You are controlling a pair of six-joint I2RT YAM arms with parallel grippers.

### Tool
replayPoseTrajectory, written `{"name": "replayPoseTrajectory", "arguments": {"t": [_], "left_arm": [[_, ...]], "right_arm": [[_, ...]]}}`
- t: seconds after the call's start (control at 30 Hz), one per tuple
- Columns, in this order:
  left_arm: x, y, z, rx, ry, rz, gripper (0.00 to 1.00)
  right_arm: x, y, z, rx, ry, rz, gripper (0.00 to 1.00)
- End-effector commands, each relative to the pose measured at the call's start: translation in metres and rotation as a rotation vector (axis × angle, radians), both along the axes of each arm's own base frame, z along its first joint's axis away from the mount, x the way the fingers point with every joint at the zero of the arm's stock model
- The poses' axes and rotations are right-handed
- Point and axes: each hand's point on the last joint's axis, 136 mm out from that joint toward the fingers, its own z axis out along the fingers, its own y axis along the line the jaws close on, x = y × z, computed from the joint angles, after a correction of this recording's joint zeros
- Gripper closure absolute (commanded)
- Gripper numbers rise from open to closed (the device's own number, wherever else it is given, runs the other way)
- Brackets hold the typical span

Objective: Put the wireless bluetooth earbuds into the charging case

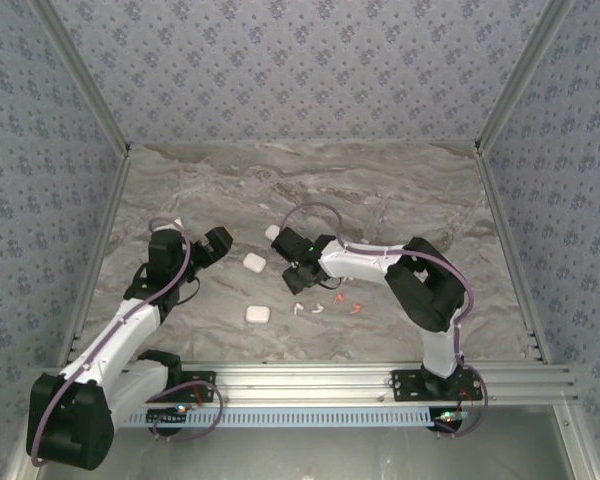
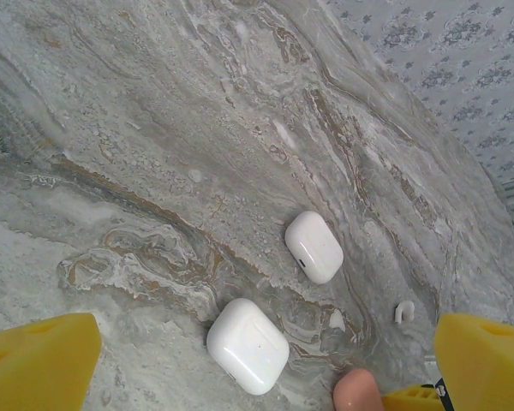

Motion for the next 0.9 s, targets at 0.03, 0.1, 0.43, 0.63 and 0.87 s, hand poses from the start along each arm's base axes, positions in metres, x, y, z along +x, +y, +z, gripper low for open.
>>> {"name": "replayPoseTrajectory", "arguments": {"t": [0.03, 0.1, 0.43, 0.63, 0.87], "left_arm": [[0.005, -0.002, 0.014, -0.002, -0.028, 0.007, 0.01], [0.006, -0.001, 0.015, -0.002, -0.030, 0.007, 0.01], [0.011, -0.023, 0.053, -0.050, -0.112, -0.113, 0.01], [0.007, -0.060, 0.107, -0.096, -0.208, -0.331, 0.03], [-0.017, -0.112, 0.139, -0.114, -0.235, -0.644, 0.08]], "right_arm": [[-0.008, -0.010, -0.011, -0.053, 0.024, 0.002, 0.43], [-0.009, -0.010, -0.012, -0.047, 0.029, 0.004, 0.49], [0.004, -0.019, 0.030, -0.017, -0.141, 0.089, 0.59], [0.025, -0.031, 0.099, 0.081, -0.384, 0.190, 0.59], [0.029, -0.043, 0.180, 0.148, -0.661, 0.346, 0.59]]}}
